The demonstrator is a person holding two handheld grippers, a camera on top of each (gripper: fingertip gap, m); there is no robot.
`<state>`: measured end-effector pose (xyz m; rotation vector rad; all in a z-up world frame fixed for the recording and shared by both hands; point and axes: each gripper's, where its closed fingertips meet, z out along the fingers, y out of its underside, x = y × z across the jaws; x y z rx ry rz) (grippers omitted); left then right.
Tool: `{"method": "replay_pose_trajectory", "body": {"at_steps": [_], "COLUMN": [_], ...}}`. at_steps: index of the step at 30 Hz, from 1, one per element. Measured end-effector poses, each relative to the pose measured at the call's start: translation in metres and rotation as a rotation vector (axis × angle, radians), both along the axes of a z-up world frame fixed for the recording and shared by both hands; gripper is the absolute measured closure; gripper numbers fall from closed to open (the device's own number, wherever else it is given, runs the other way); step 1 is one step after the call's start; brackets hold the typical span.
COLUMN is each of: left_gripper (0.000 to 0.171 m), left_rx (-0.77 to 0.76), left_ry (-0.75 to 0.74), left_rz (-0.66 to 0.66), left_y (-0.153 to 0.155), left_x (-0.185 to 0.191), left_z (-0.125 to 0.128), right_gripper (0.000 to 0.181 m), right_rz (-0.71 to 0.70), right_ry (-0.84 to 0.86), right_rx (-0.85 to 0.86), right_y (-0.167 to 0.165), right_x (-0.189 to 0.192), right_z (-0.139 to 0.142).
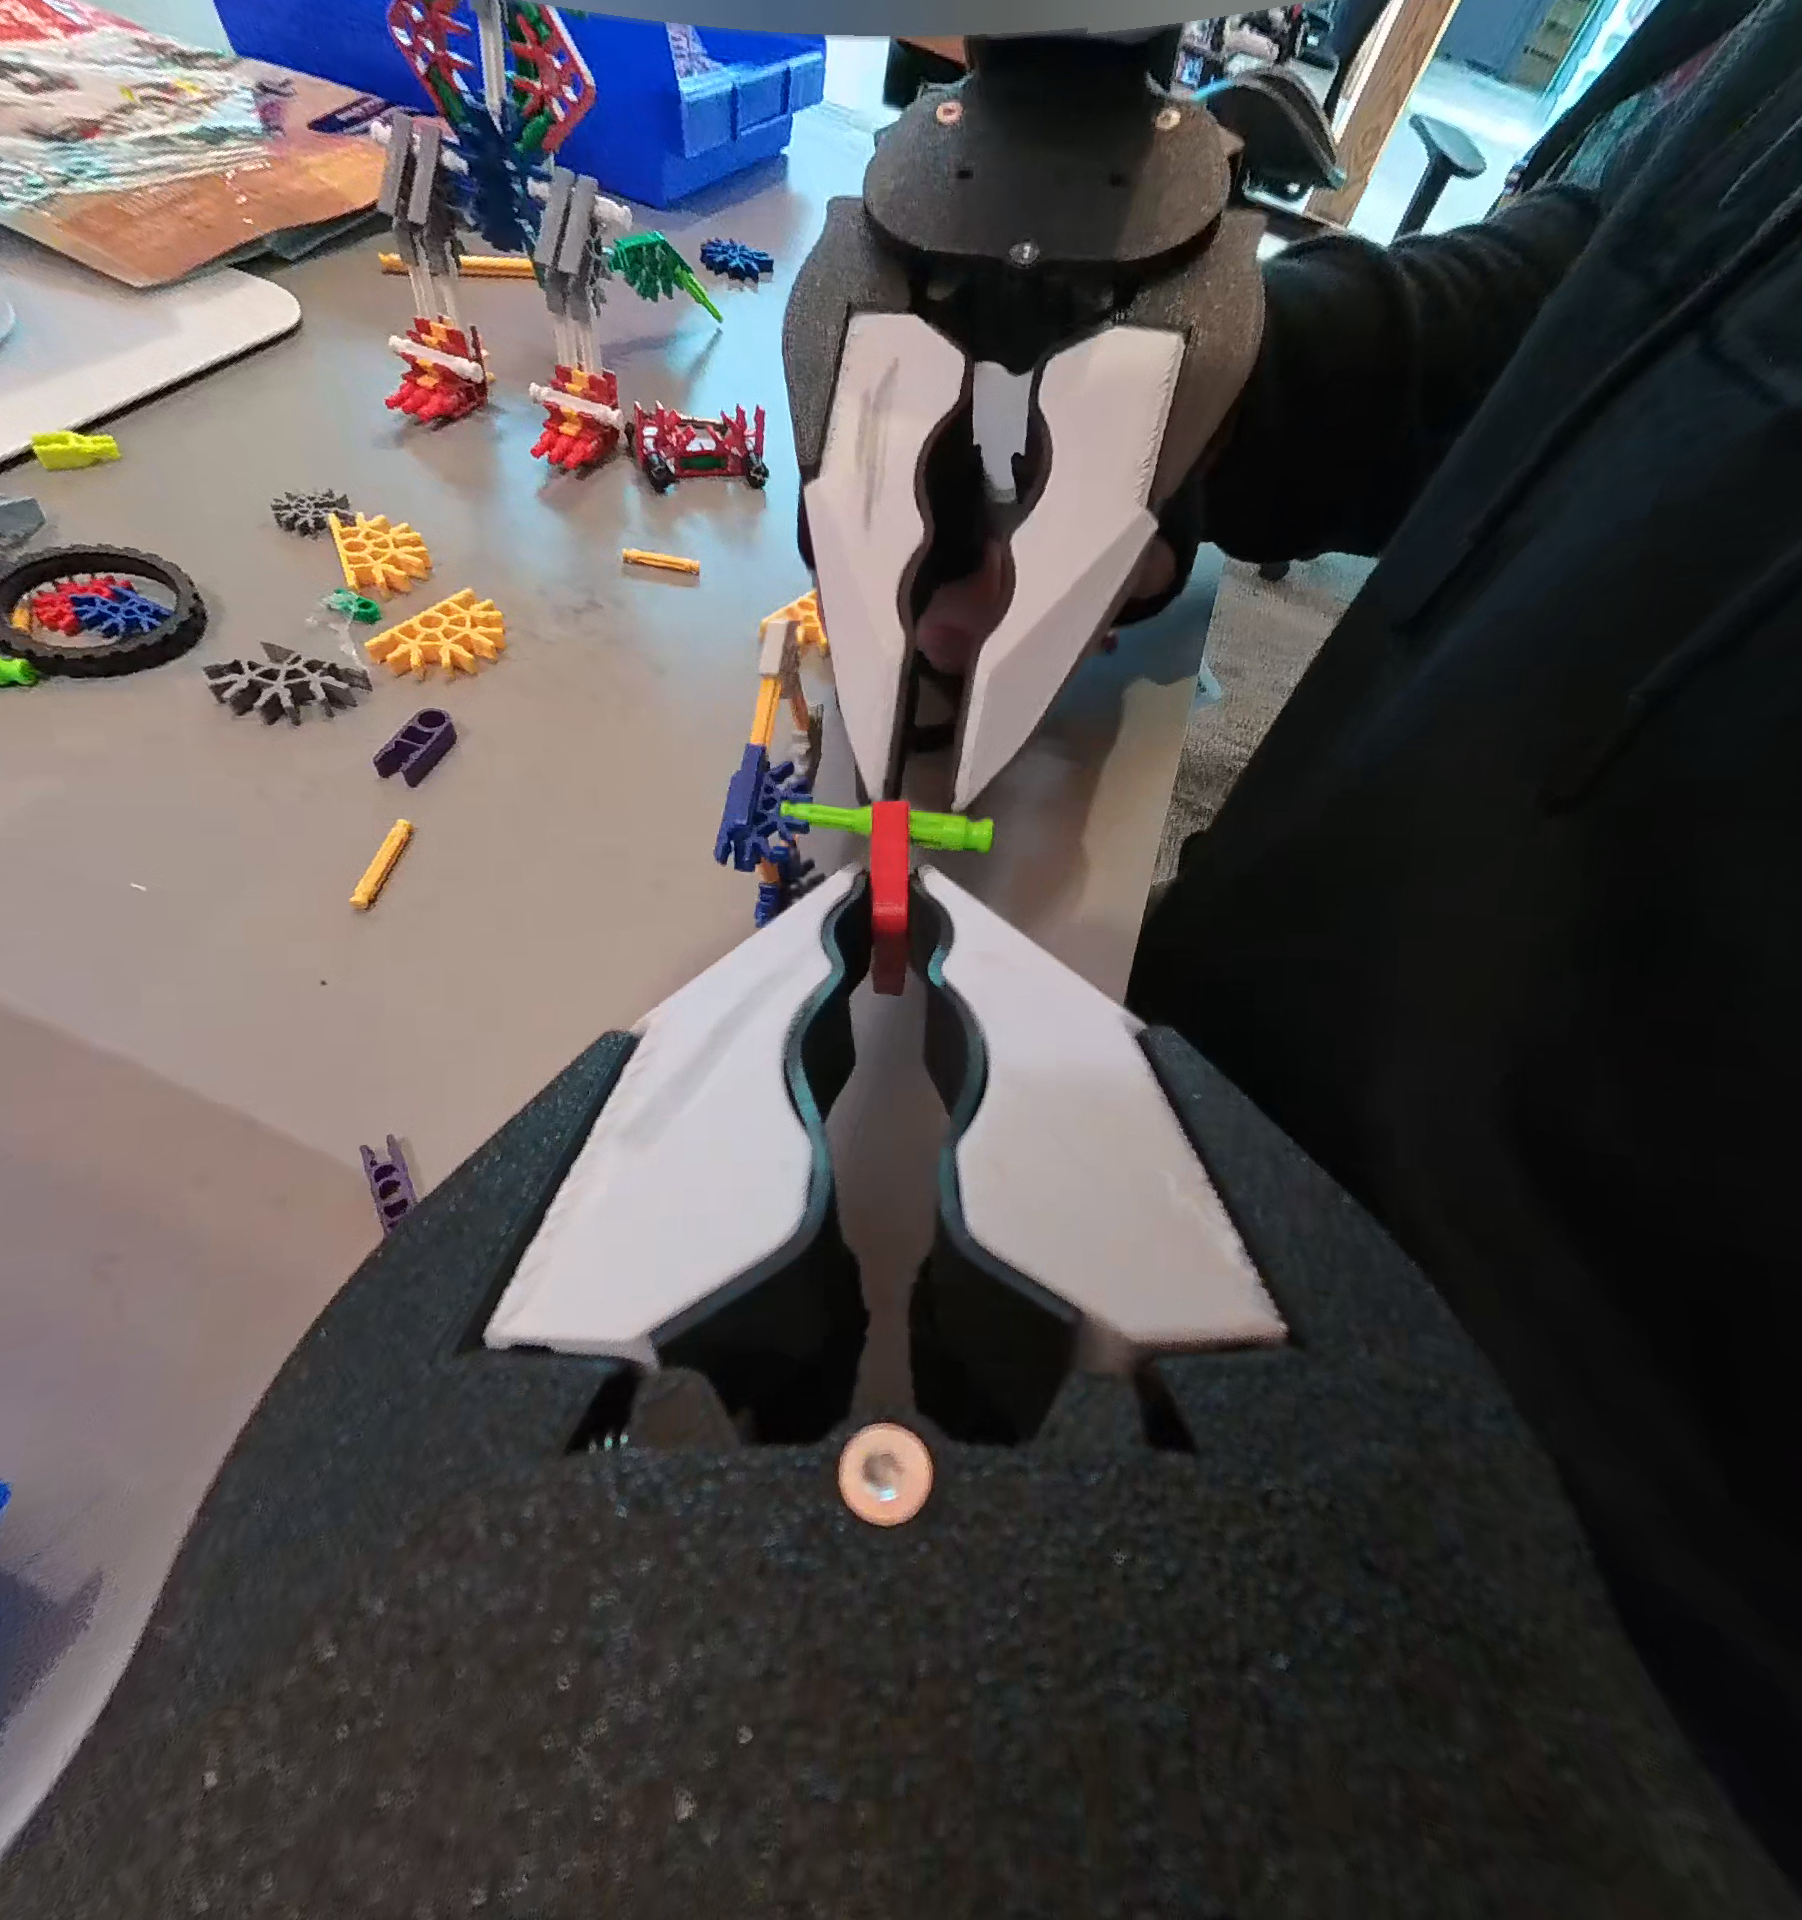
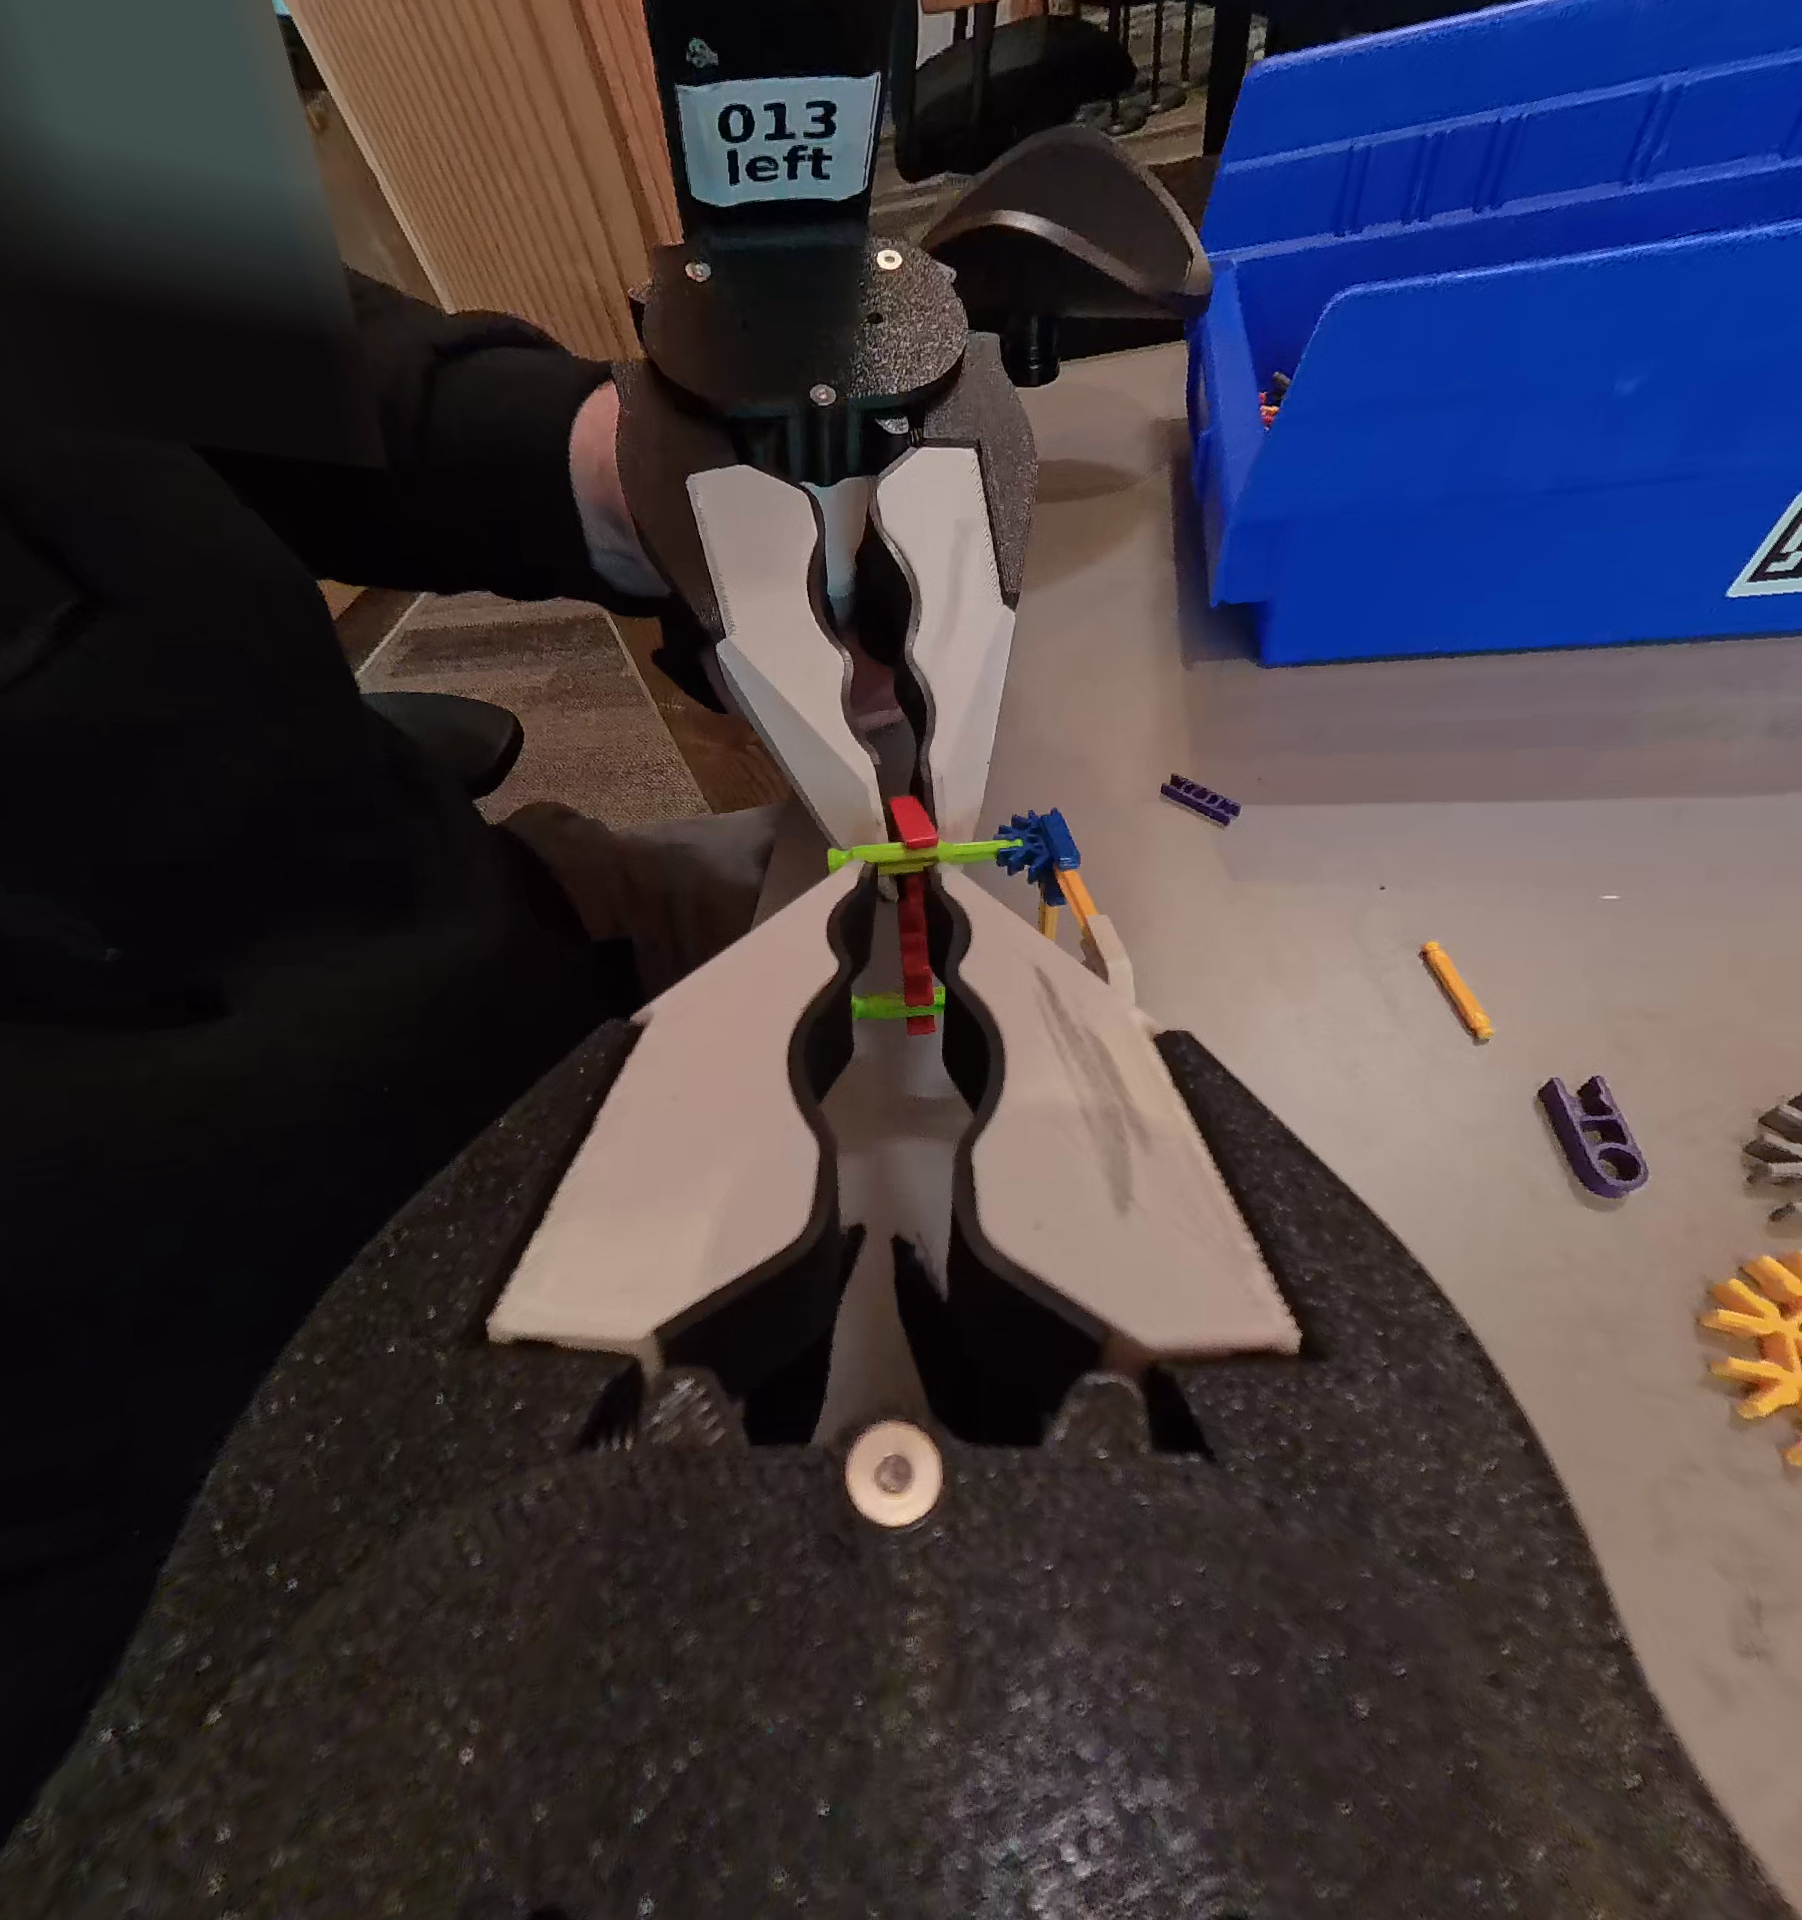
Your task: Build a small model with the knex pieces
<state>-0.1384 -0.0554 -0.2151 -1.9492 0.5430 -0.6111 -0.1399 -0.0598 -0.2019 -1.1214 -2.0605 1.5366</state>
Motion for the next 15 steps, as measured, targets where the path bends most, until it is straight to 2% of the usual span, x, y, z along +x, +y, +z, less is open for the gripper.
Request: {"method": "replay_pose_trajectory", "body": {"at_steps": [3,5,10,15], "left_gripper": [0.169,0.169,0.169,0.169], "left_rx": [-0.002,0.0,-0.011,-0.012], "left_ry": [0.028,0.053,0.142,0.17], "left_rz": [-0.011,-0.024,-0.043,-0.057], "left_y": [0.0,-0.001,-0.002,0.0], "left_x": [0.002,0.004,0.007,0.007], "left_z": [-0.003,-0.005,-0.015,-0.018], "right_gripper": [0.174,0.181,0.181,0.181], "right_rz": [0.004,-0.005,0.034,0.039], "right_ry": [0.001,0.002,-0.017,-0.014], "right_rx": [0.008,0.037,0.106,0.131], "right_y": [-0.001,0.001,0.0,-0.001], "right_x": [0.001,-0.001,0.003,0.002], "right_z": [-0.002,-0.005,-0.014,-0.016]}}
